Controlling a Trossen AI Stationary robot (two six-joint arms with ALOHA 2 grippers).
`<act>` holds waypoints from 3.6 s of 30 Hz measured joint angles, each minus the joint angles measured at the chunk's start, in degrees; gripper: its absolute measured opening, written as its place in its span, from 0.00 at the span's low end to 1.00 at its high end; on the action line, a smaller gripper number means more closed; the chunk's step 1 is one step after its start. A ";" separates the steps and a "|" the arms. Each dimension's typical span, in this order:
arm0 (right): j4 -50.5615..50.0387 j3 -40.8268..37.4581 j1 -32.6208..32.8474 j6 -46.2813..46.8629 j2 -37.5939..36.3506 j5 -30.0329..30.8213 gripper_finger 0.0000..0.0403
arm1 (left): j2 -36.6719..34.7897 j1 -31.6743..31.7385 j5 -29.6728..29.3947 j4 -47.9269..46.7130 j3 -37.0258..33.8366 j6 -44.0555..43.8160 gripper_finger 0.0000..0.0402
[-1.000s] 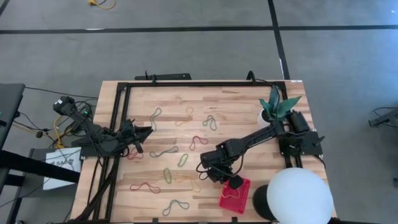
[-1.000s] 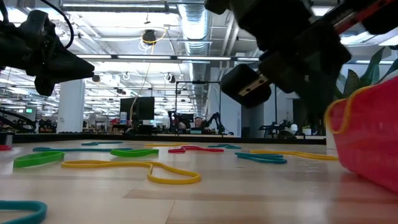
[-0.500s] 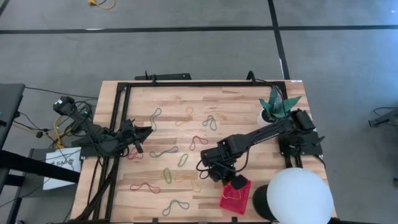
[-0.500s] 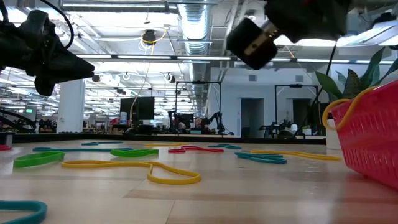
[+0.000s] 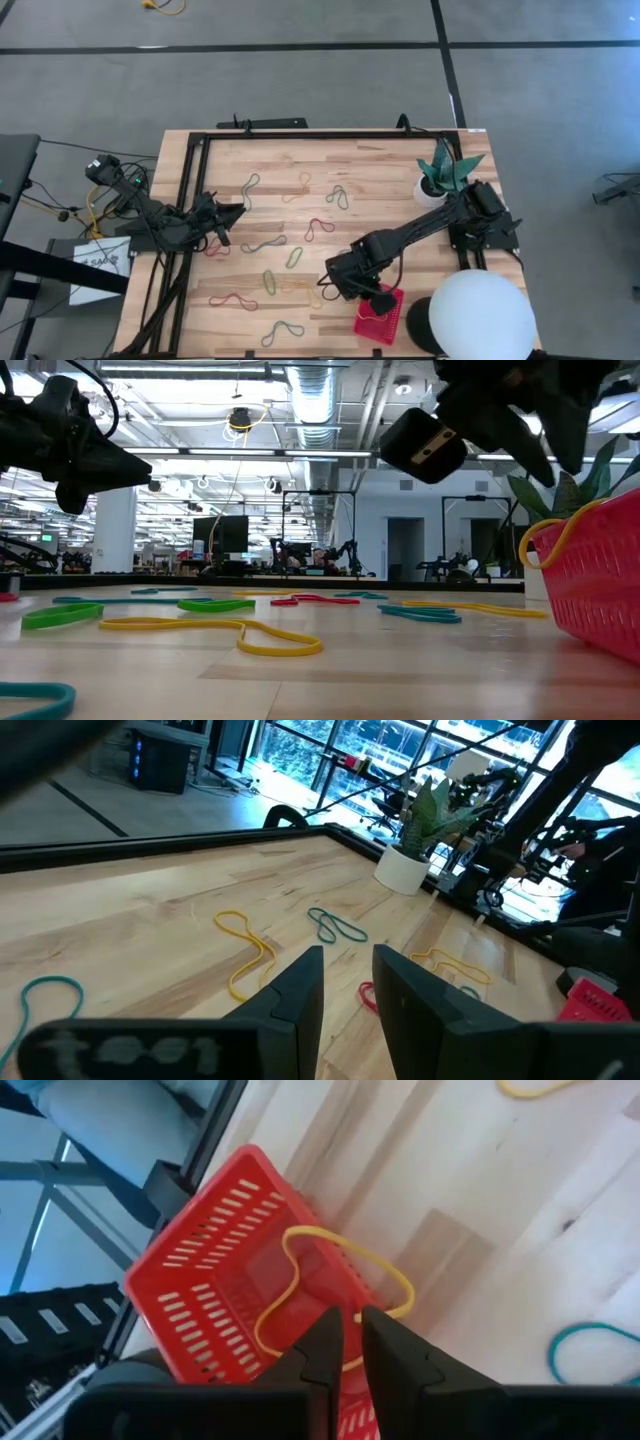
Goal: Pick and place items into bin
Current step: Put the yellow rubber band into the red bin, then put the blue rubber band into the red bin
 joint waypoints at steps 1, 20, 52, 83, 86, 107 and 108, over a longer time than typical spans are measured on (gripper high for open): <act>0.97 -0.69 0.22 0.46 -0.01 0.00 0.09 | 0.00 0.00 0.00 0.00 0.01 0.00 0.20; 6.08 -7.26 1.19 4.99 0.03 -0.40 0.01 | 0.00 0.01 0.42 -0.02 0.00 -0.07 0.20; 4.93 -7.25 -0.92 -0.20 -11.05 19.98 0.00 | 1.67 0.00 6.17 7.93 0.01 -1.08 0.20; 20.77 -25.82 -24.29 -0.50 -53.28 22.86 0.00 | 33.91 27.12 21.67 -22.06 20.82 -21.84 0.20; 28.39 -33.93 -24.73 2.63 -56.01 22.53 0.00 | 36.05 31.94 25.21 -22.01 20.82 -20.76 0.20; 42.20 -40.27 -30.80 -2.60 -48.44 22.47 0.00 | 38.40 52.67 37.02 -18.44 20.93 -4.73 0.20; 42.42 -40.27 -31.12 -2.62 -47.20 22.46 0.00 | 38.89 53.00 37.17 -19.01 20.93 -5.29 0.20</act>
